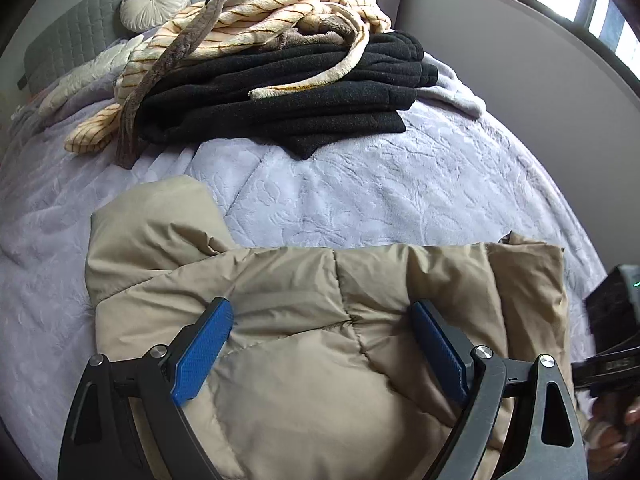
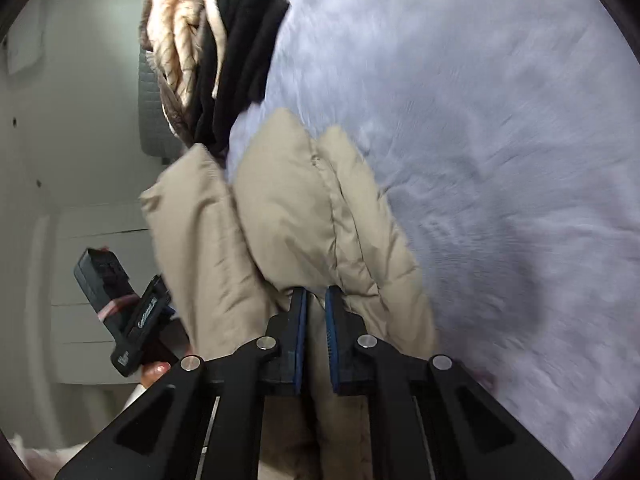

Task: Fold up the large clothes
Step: 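Grasp and tuck the loose jacket edge with the right tool, then open the right tool and lift both tools above the bundle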

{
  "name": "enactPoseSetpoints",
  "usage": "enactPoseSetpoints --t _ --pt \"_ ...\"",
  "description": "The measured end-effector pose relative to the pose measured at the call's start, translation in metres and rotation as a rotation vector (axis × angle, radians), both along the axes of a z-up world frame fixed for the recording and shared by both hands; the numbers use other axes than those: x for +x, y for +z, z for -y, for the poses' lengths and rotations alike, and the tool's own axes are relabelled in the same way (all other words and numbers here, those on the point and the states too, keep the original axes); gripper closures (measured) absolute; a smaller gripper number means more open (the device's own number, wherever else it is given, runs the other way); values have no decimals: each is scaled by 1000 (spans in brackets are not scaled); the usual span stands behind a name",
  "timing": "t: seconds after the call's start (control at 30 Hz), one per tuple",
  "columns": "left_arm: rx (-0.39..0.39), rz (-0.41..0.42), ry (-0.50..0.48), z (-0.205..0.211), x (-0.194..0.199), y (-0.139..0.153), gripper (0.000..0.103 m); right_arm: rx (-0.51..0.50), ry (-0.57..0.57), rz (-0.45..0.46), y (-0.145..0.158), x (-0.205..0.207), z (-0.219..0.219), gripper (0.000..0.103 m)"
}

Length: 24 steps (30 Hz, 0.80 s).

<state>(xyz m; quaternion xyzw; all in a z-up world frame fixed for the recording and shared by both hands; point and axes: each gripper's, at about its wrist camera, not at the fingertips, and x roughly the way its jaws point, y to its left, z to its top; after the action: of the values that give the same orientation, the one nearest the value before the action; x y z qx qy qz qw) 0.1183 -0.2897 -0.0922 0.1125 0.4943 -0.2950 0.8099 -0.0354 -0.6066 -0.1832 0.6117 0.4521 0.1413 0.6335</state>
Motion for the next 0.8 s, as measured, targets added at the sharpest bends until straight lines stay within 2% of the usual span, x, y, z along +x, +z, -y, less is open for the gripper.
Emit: enactPoseSetpoints --t 0.1,0.13,0.2,0.27,0.33,0.4,0.43,0.5,0.57,0.63,0.7,0.77,0.8 --pt "-26 -9 -21 12 -4 4 12 147 30 35 -18 3 -8 94" --pt "-28 -10 -39 21 -7 4 12 161 33 23 -25 2 -9 99" --pt "-11 -3 -72 40 -15 1 12 190 13 -27 -41 -1 -8 101" --pt "44 11 -101 65 -24 -7 12 178 2 -50 -41 -4 -6 101" --pt "79 17 -113 77 -28 -15 12 95 -1 -69 -24 -12 -3 96" --pt "87 8 -108 81 -28 -19 12 -33 -25 -85 4 -28 8 91" --pt "86 5 -106 81 -28 -20 12 -80 -41 -79 17 -40 14 77" --pt "84 -2 -102 80 -26 -20 12 -212 -121 -32 55 -68 26 60" --pt "91 1 -101 82 -27 -21 12 -227 -147 64 84 -79 26 60" --pt "103 8 -102 83 -28 -22 12 -266 -94 122 106 -79 12 68" --pt "115 12 -102 85 -28 -23 12 -392 28 95 113 -71 -21 76" --pt "125 10 -103 85 -28 -23 12 -532 106 26 100 -75 -45 79" --pt "128 8 -105 85 -29 -24 12 -573 116 -13 92 -79 -51 85"
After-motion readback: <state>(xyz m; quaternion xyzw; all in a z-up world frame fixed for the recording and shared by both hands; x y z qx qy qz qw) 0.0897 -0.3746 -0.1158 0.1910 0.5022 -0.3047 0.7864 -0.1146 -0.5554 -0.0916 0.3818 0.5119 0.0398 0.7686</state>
